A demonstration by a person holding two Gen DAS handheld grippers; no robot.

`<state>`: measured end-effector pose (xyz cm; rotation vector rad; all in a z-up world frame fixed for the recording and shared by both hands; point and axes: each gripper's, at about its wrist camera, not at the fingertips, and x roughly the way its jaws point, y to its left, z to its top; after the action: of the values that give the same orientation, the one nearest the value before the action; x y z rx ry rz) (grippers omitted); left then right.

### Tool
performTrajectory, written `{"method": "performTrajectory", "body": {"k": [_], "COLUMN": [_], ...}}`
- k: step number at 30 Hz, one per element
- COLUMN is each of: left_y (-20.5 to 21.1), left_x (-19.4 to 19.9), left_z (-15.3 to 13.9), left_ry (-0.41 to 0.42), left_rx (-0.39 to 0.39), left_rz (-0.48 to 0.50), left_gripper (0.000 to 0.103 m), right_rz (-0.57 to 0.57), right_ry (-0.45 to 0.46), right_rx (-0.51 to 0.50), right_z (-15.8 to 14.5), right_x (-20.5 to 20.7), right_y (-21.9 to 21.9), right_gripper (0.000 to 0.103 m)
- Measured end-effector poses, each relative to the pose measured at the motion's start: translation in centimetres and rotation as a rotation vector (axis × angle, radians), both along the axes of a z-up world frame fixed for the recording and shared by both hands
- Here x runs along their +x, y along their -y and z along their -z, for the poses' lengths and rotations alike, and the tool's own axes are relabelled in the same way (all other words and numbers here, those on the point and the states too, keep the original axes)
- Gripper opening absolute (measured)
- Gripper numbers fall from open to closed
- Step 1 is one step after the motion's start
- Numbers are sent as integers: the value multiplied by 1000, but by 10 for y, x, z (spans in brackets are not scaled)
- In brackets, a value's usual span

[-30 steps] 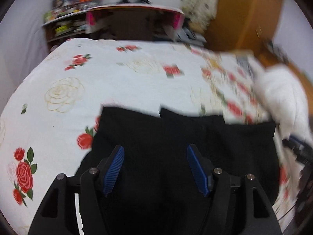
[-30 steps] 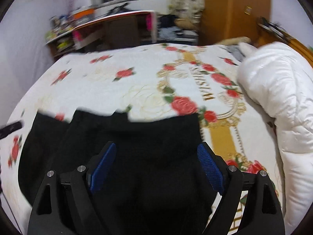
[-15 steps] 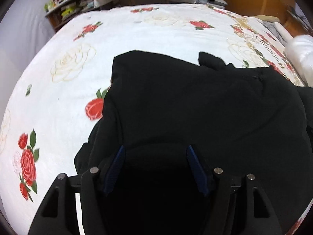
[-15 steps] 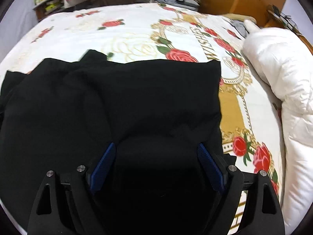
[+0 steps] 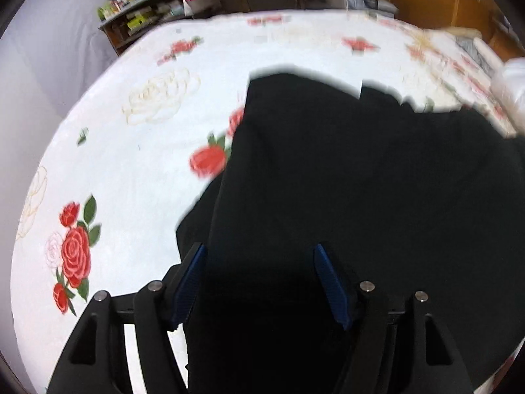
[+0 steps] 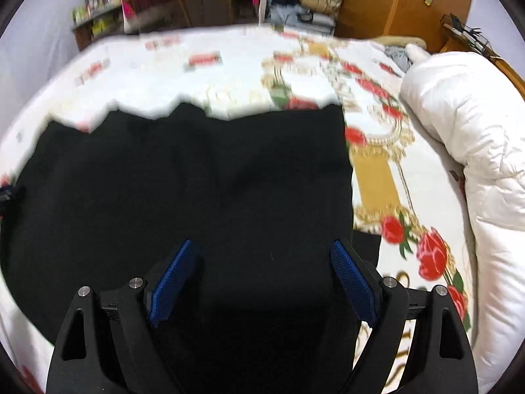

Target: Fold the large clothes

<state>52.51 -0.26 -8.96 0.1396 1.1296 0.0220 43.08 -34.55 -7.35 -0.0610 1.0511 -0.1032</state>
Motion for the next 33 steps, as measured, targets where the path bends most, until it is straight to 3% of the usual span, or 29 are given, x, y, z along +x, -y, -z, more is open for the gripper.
{"method": "performTrajectory", "body": {"k": [3, 6, 11, 14, 19, 21, 25, 30, 33], "left_y": [-8, -2, -2, -12, -50, -61, -75, -89, -89], "left_x": [1, 4, -4, -18, -39, -45, -55, -59, -59], "left_z": [7, 14, 6, -7, -17, -16, -8, 3, 8], "left_ry": [4, -4, -6, 5, -30, -51, -109, -139, -152], "left_rx": [-47, -7, -28, -90, -254, -256, -333, -427, -431], "left_rz": [-35, -14, -16, 29, 57, 68, 93, 45, 36], "left_gripper": [75, 77, 77, 77, 83, 84, 89, 94, 95], "right_rz": [0, -9, 0, -33, 22, 34, 58, 61, 67], "right_ry": [-21, -21, -47, 20, 81, 65, 16, -4, -10], "right_rx": [-3, -37, -6, 1, 138, 185, 262, 360, 422], "right_z": [29, 36, 32, 8, -20, -22, -12, 4, 11], "right_x": [2, 3, 4, -13, -44, -53, -66, -78, -78], "right_y": [2, -1, 6, 9, 56, 77, 101, 109, 111], "right_gripper": [88, 90, 91, 91, 91, 91, 91, 92, 92]}}
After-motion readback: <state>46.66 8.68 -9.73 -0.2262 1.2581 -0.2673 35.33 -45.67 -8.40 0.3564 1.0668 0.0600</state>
